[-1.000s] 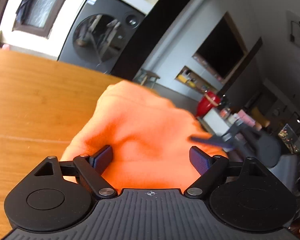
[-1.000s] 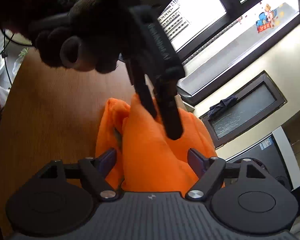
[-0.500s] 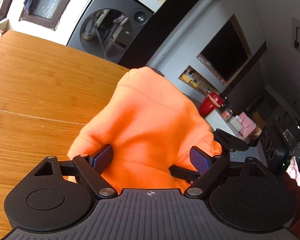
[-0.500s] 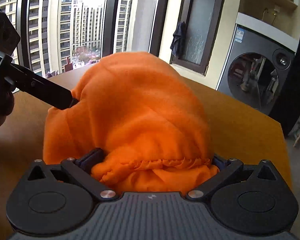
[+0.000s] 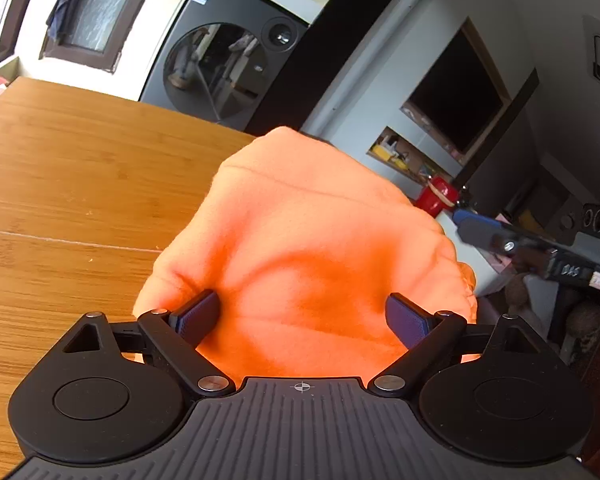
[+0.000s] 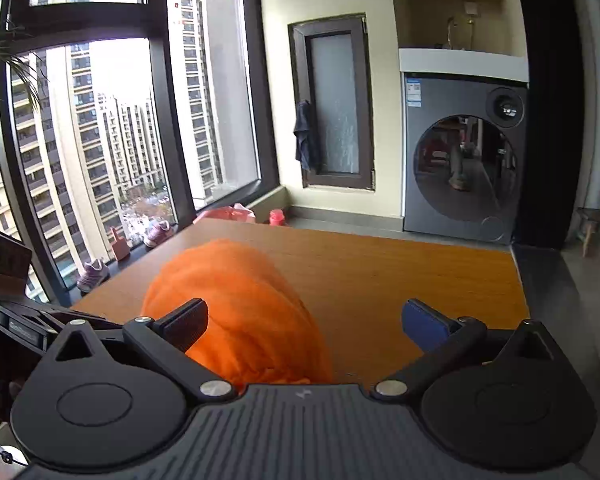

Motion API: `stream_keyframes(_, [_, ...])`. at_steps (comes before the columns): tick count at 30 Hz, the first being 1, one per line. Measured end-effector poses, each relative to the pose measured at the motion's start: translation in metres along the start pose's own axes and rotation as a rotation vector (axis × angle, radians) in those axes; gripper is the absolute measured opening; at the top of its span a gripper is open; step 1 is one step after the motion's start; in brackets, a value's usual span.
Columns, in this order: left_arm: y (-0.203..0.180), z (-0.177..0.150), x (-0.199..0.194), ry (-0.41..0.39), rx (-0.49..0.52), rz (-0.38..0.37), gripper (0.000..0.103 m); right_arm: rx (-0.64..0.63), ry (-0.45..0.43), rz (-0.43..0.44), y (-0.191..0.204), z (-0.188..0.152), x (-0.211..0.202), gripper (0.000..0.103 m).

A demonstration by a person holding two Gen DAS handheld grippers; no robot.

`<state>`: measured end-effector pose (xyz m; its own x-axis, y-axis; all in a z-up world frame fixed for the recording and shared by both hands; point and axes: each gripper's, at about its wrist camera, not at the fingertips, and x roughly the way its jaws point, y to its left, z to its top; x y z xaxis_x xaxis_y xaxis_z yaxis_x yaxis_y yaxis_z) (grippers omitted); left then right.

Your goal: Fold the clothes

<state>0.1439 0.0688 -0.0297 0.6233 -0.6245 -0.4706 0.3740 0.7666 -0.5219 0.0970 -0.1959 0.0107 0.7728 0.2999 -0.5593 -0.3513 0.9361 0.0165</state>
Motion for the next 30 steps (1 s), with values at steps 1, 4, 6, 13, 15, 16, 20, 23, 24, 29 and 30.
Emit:
stream_keyframes(1, [-0.001, 0.001, -0.002, -0.003, 0.0, 0.001, 0.094, -0.03, 0.074, -0.03, 0.006, -0.016, 0.013, 0.103])
stream_keyframes(4, [-0.01, 0.008, -0.015, -0.026, 0.002, -0.002, 0.094, 0.045, 0.04, 0.0, 0.003, -0.038, 0.025, 0.103])
stream_keyframes(6, [-0.022, 0.012, -0.028, -0.059, 0.027, -0.046, 0.094, 0.093, 0.059, 0.017, 0.0, -0.039, 0.025, 0.103])
stream_keyframes(13, [-0.046, 0.007, -0.011, -0.01, 0.089, -0.004, 0.096, 0.04, 0.071, 0.023, 0.003, -0.029, 0.021, 0.103])
stream_keyframes(15, [-0.043, 0.001, 0.007, 0.042, 0.106, 0.08, 0.096, 0.039, 0.03, 0.054, -0.003, -0.013, 0.01, 0.103])
stream_keyframes(16, [-0.042, -0.002, 0.013, 0.055, 0.128, 0.104, 0.096, 0.043, -0.006, 0.073, -0.006, -0.003, 0.004, 0.103])
stream_keyframes(20, [-0.044, -0.001, 0.015, 0.062, 0.157, 0.113, 0.098, 0.007, -0.101, 0.061, -0.004, 0.036, -0.003, 0.103])
stream_keyframes(23, [-0.042, -0.003, 0.013, 0.062, 0.16, 0.108, 0.098, -0.082, -0.122, 0.015, 0.008, 0.063, 0.018, 0.103])
stream_keyframes(24, [-0.042, -0.003, 0.012, 0.062, 0.162, 0.108, 0.098, -0.132, -0.092, -0.005, 0.016, 0.068, 0.035, 0.103])
stream_keyframes(29, [-0.039, -0.004, 0.009, 0.055, 0.165, 0.098, 0.099, -0.316, 0.066, -0.199, 0.034, 0.044, 0.116, 0.103])
stream_keyframes(30, [-0.038, -0.004, 0.009, 0.053, 0.163, 0.092, 0.099, -0.292, 0.076, -0.194, 0.028, 0.039, 0.123, 0.103])
